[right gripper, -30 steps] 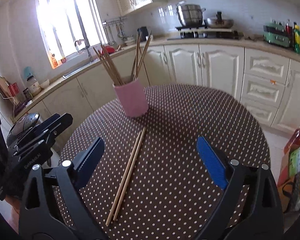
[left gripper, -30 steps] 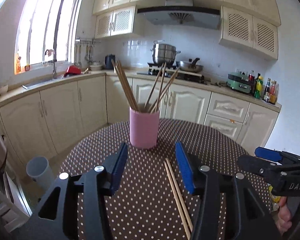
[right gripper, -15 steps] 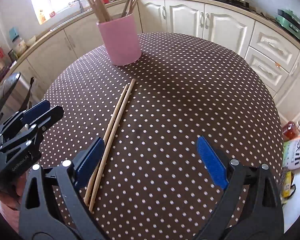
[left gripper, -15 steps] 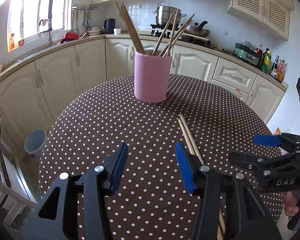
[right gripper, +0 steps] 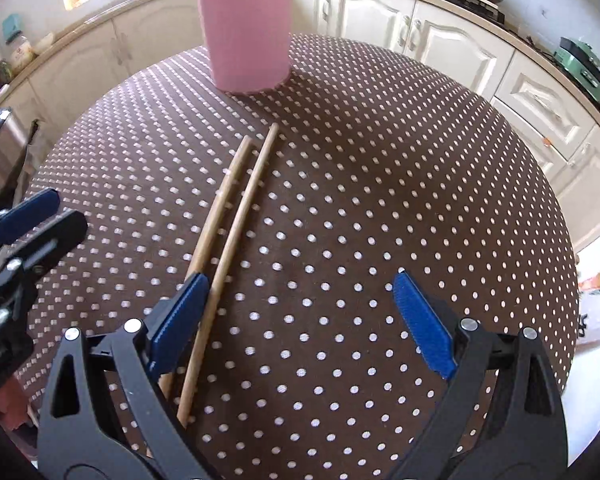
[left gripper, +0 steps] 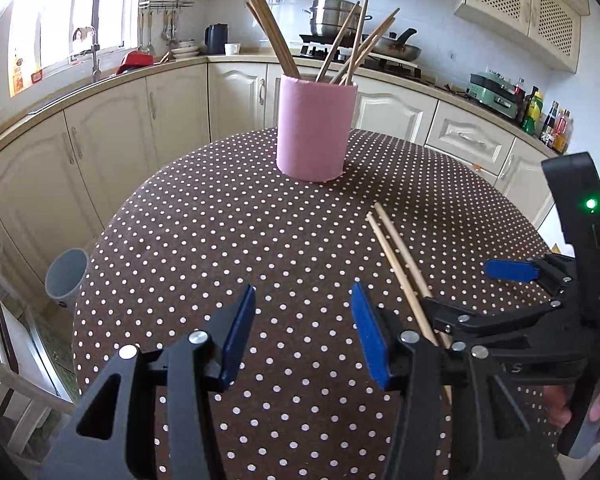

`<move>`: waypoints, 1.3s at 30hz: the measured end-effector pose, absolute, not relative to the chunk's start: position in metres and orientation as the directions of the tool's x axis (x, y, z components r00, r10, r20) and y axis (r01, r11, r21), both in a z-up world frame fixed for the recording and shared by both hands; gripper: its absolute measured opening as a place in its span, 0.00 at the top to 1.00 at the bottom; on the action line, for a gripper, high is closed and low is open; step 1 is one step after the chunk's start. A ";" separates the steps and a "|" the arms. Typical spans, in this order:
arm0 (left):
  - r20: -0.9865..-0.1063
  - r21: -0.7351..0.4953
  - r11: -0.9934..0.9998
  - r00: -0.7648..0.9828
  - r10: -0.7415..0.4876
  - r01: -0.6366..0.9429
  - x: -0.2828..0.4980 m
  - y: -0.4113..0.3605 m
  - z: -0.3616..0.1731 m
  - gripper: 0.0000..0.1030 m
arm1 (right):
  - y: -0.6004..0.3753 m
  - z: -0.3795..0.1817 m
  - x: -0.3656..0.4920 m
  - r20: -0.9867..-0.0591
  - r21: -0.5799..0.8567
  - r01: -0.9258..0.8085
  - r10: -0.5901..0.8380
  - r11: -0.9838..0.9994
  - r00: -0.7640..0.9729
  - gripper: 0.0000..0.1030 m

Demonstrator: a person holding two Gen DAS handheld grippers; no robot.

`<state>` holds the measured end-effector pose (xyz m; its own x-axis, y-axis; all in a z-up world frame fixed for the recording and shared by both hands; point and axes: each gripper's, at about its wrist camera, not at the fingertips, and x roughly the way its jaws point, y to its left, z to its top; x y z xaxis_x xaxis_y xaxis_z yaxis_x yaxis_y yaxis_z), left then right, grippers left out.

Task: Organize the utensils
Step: 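Move both open grippers away from the cup back over the last chopsticks, then close the right gripper on one chopstick while the left gripper closes on the other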

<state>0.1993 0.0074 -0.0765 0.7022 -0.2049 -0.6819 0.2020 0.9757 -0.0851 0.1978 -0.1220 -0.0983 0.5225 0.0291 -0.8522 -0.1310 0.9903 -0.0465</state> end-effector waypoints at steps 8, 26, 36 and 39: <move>-0.721 -0.143 0.967 0.646 -0.249 0.213 0.221 -0.007 -0.079 0.52 | -0.117 -0.091 0.232 -0.865 -0.040 -0.137 0.034 0.990 0.500 0.81; -0.810 0.018 0.972 0.573 -0.122 0.233 0.273 -0.102 -0.094 0.93 | -0.220 -0.096 0.256 -0.845 0.293 -0.086 0.300 0.952 0.443 0.95; -0.753 -0.051 0.981 0.638 -0.161 0.187 0.283 -0.086 -0.075 0.95 | -0.245 -0.061 0.236 -0.734 0.363 -0.153 0.384 0.919 0.560 0.95; -0.710 -0.080 0.983 0.683 -0.172 0.164 0.282 -0.076 -0.061 0.94 | -0.245 -0.040 0.230 -0.675 0.361 -0.182 0.391 0.915 0.625 0.95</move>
<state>0.2820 -0.0762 -0.0614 0.6833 -0.1716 -0.7096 0.1643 0.9832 -0.0796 0.2299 -0.2449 -0.0401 0.6254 0.3912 -0.6752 -0.1822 0.9145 0.3612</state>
